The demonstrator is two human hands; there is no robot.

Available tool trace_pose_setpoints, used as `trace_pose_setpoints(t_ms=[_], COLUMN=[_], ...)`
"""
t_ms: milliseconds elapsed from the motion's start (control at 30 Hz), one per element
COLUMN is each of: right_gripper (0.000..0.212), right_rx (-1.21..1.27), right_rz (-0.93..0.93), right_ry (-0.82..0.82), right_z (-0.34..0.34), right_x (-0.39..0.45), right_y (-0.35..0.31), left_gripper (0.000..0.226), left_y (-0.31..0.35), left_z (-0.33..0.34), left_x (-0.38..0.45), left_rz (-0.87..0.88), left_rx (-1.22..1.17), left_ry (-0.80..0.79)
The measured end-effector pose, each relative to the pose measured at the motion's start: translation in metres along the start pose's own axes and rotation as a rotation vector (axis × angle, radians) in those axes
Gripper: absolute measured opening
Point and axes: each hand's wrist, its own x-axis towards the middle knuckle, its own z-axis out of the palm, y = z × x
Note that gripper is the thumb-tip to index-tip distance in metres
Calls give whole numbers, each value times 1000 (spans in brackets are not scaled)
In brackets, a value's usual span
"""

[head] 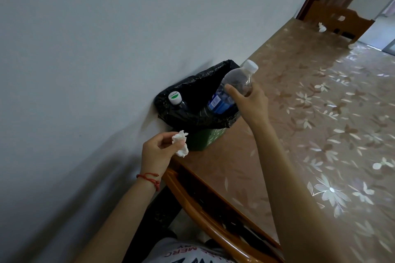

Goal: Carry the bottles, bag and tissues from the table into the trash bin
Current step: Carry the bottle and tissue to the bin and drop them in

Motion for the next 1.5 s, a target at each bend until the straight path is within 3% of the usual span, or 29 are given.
trace_pose_setpoints(t_ms=[167, 633, 933, 1200, 1367, 1500], right_gripper=[68, 56, 55, 60, 59, 60], right_rx=[-106, -734, -749, -718, -680, -687], right_rz=[-2, -321, -338, -326, -303, -289], right_ry=[15, -213, -250, -258, -232, -211], right_z=[-8, -3, -1, -1, -4, -4], right_x=[-30, -132, -136, -140, -140, -138], right_y=[9, 78, 83, 87, 95, 99], left_gripper=[13, 15, 15, 27, 25, 23], left_y=[0, 18, 61, 67, 61, 56], left_z=[2, 11, 41, 66, 54, 39], left_x=[0, 6, 56, 90, 78, 46], left_rz=[5, 34, 181, 150, 171, 295], left_rx=[-6, -16, -6, 67, 98, 164], left_ry=[1, -38, -62, -127, -90, -83])
